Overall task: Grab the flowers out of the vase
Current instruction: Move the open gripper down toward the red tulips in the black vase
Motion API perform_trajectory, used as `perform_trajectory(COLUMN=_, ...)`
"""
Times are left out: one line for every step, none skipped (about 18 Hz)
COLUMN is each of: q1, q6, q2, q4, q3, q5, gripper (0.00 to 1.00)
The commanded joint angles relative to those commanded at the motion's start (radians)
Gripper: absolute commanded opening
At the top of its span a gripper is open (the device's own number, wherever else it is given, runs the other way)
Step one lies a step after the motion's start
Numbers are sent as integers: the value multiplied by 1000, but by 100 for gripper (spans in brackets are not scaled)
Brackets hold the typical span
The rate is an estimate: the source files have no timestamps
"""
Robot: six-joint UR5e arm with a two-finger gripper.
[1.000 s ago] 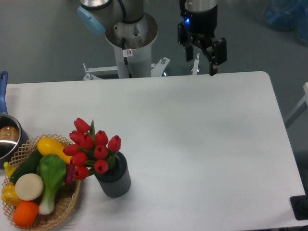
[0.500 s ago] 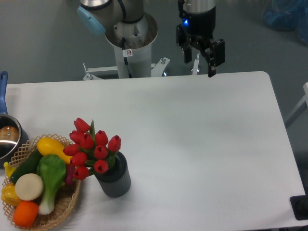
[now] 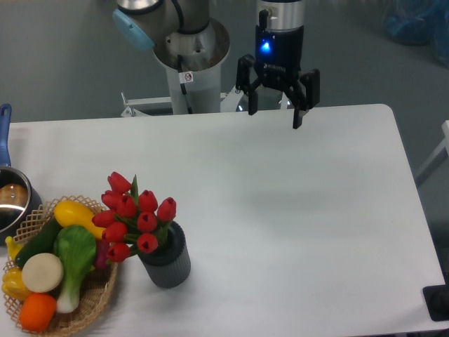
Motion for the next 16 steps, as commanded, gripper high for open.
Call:
perform_trajectory(q1=-2, q6=-29, q2=-8, q4=26, q3=0, q5=-63, gripper=100)
perform_trajectory(q1=-2, q6=-34, q2=-17, q4=31, q3=-2, q5=-106, gripper=100)
perform_trajectory(q1=-3, q6=-34, q2=-23, q4=31, q3=-3, q5=-135, gripper=100)
perform_trajectory(q1=-6, q6=-32, q2=-26, q4=32, q3=-3, q5=-138, gripper=100)
perform_trajectory(q1=-14, q6=-32, q2=-28, q4=32, q3=-5, q5=-140, gripper=100)
perform_trajectory(q1=-18, q6=-32, q2=-34, q4=35, q3=-3, q5=-145, gripper=100)
perform_trajectory(q1=-32, q6=-32, q2=-44, q4=43, q3=-3, q5=-151, gripper=100)
perform_trajectory(q1=-49, q6=-29, q2=-51, q4=48, q3=-5, q5=-161, gripper=100)
perform_trajectory(q1=-54, q6=-26, q2=-58, q4=51, q3=-2, q5=-169, gripper=100)
perform_trajectory(q1=-57, q6=-26, q2=-72, q4=68, q3=3, q5=-189, gripper=100)
perform_trajectory(q1=-58, q6=-23, q2=-83, q4=91, q3=2, q5=-222, gripper=100)
perform_trajectory(q1=-58, q6=-23, q2=-97, q4=112, q3=-2, q5=-265, gripper=100)
perform_trajectory(q1=-58, q6=-23, q2=-109, q4=129, q3=-3, q5=-301, gripper=100)
perform_trajectory(q1=-57, q6=-23, q2=-118, q4=135, q3=-2, q5=-330, gripper=100)
perform_trajectory(q1=-57, q6=-23, q2=-123, q4=135, q3=0, q5=-356, gripper=100)
perform_trajectory(q1=-52, q6=-22, q2=-123, q4=135, q3=2, q5=-379, gripper=100)
